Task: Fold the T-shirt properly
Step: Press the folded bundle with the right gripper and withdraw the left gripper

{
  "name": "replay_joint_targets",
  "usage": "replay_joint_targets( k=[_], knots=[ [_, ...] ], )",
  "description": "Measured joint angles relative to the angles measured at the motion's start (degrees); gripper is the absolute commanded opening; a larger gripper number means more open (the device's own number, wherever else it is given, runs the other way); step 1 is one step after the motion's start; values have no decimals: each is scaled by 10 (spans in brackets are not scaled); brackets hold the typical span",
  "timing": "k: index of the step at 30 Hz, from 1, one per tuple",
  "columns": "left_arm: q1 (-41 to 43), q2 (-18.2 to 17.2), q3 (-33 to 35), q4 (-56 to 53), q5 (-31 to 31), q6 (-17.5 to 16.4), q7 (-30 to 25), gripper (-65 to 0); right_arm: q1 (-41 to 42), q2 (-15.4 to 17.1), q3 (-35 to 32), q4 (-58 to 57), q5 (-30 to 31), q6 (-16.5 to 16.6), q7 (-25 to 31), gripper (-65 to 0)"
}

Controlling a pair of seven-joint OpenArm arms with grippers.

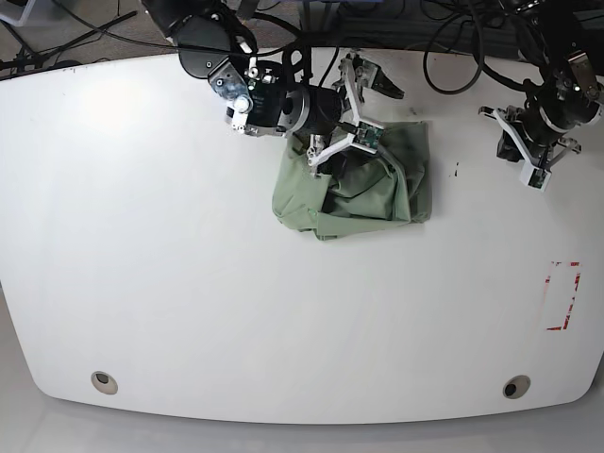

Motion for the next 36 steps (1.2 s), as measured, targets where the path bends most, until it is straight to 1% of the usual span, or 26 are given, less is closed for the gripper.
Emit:
replay_joint_targets(
  k=[3,5,7,8,9,10,11,14,16,17,19,21,23,26,28,31,33,34,36],
  knots=[
    [5,0,0,0,0,0,-2,-586,0,-14,0,-5,-75,-2,14,-119],
    [10,0,2,0,-1,0,-1,-586,3,-23,0,-17,-107,1,19,-119],
    [13,0,2,0,1,0,0,-586,2,-24,-2,-31,-136,4,30,-120],
    [12,0,2,0,2,0,0,-586,2,-24,-2,-37,-138,5,39,-130],
    [12,1,2,0,2,0,0,-586,2,-24,-2,-42,-145,5,48,-162],
    [11,2,3,0,0,0,0,-586,2,-23,-2,-48,-151,3,54,-211],
    [11,3,4,0,0,0,0,-586,2,-22,-2,-54,-154,0,64,-273],
    [11,4,3,0,0,0,0,-586,2,-23,-1,-76,-173,0,86,-496],
    [11,2,2,-1,1,0,0,-586,2,-23,-1,-90,-183,0,99,-614],
    [11,2,2,-1,0,0,0,-586,2,-23,-2,-98,-189,0,109,-650],
    [11,1,2,-1,0,0,-1,-586,0,-28,-1,-117,-207,-6,116,-650],
    [11,2,2,-1,0,0,0,-586,-2,-37,-1,-123,-214,-29,113,-650],
    [12,1,2,-1,0,0,-1,-586,-3,-40,-2,-111,-216,-33,112,-650],
    [19,1,3,-1,0,0,-2,-585,-6,-44,-2,-67,-210,-36,101,-650],
    [23,3,4,-1,0,0,-2,-585,-8,-58,-2,-38,-212,-35,76,-650],
    [20,4,4,-16,0,0,-3,-585,-6,-78,-5,-13,-211,-34,64,-650],
    [20,5,4,-29,0,0,-3,-585,4,-92,-22,-14,-211,-34,56,-650],
    [21,5,4,-37,1,0,-2,-585,10,-97,-34,-14,-213,-34,47,-650],
    [21,6,5,-44,1,0,-2,-583,18,-101,-54,-16,-211,-35,48,-650]
  ],
)
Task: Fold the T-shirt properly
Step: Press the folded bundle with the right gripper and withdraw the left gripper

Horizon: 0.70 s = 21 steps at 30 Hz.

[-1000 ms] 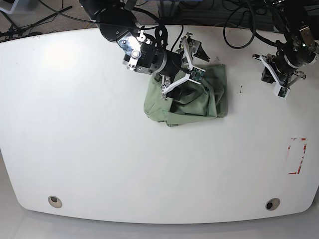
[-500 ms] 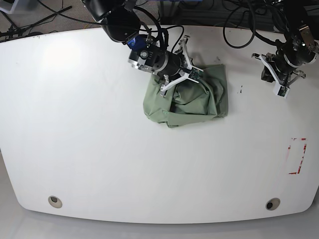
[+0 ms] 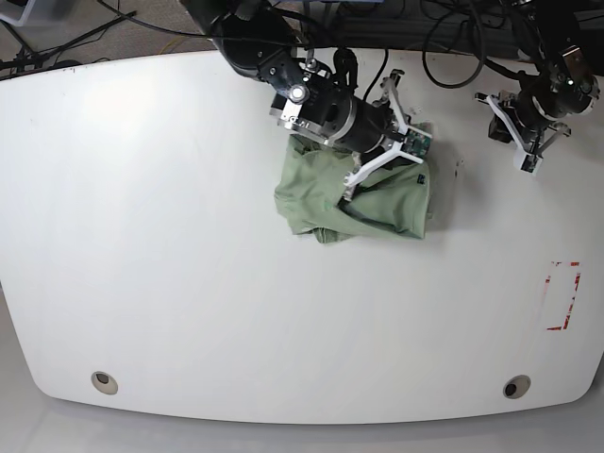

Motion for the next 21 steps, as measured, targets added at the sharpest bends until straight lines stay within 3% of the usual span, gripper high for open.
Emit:
replay_joint_targets(
  k=[7,12,14,19,21],
  knots=[
    [-10,1,20,-3,1,0,0,-585,26,-49,-45,-78,-5,-4,0,-650],
    [-11,0,19,-3,-2,0,-2,-586,51,-59,-58,-157,1,-4,17,-650],
    [-10,0,19,-3,0,0,-2,-586,56,-60,-55,-186,-2,-6,38,-588],
    [-10,1,19,-2,0,0,-2,-586,64,-61,-56,-223,0,-5,53,-231],
    [-9,0,19,-1,0,0,-2,-587,63,-61,-53,-216,0,-6,51,-178]
  ],
)
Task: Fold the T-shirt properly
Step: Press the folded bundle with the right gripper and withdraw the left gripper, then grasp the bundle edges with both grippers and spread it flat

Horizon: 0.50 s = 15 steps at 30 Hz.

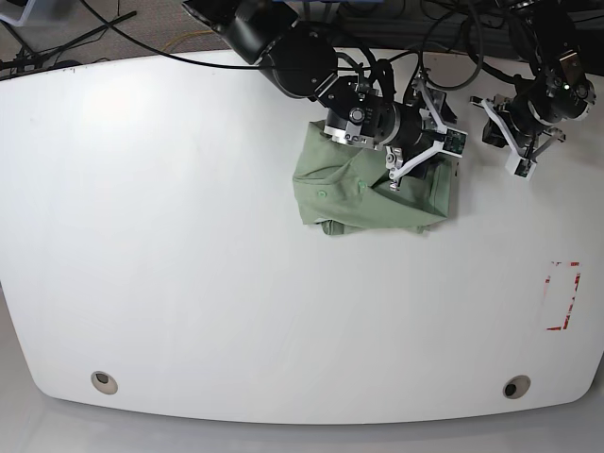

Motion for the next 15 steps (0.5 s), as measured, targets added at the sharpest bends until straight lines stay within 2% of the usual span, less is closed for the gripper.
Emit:
replay_joint_targets(
  k=[4,10,13,15],
  knots=[
    [1,-3,-2,30,0,0,1,-587,-27,-3,54,67,4,8,4,-179],
    [0,-2,3,73,-5,0,0,-583,-61,2,192,163,-2,16,5,-179],
    [0,-4,35,75,2,0,3,-582,-64,10,245,188,-2,62,-1,-179],
    [-1,-2,76,76,-1,0,3,-582,-65,7,286,197,3,79,-10,-181]
  ],
)
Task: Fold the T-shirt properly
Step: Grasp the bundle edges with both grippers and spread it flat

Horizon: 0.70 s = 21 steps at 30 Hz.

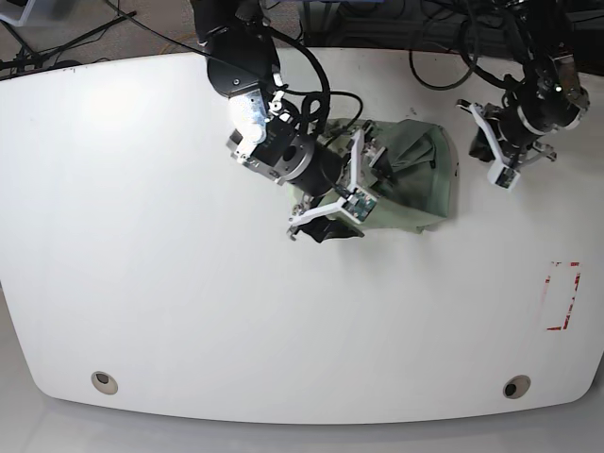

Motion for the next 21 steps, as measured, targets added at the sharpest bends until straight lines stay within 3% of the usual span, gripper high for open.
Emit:
replay_joint_targets(
  k=[3,7,10,15,18,21],
  knots=[
    [-2,3,50,15,-3,0,0,-582,14,-3,71,-3,-3,28,-22,-233],
    [-22,1,134,33,-5,0,-1,-582,54,2,123,-39,-11,23,-24,-368],
    [-28,1,172,37,-6,0,-7,-582,87,5,128,-96,-9,29,-20,-423],
    [-25,-6,217,35,5,0,0,-582,141,32,105,-211,-6,27,-19,-426],
    [-27,-5,219,20,7,0,-7,-582,162,31,100,-285,-6,26,43,-426],
    [-25,-6,218,9,58,0,0,-582,168,30,97,-346,-9,26,76,-426]
  ],
)
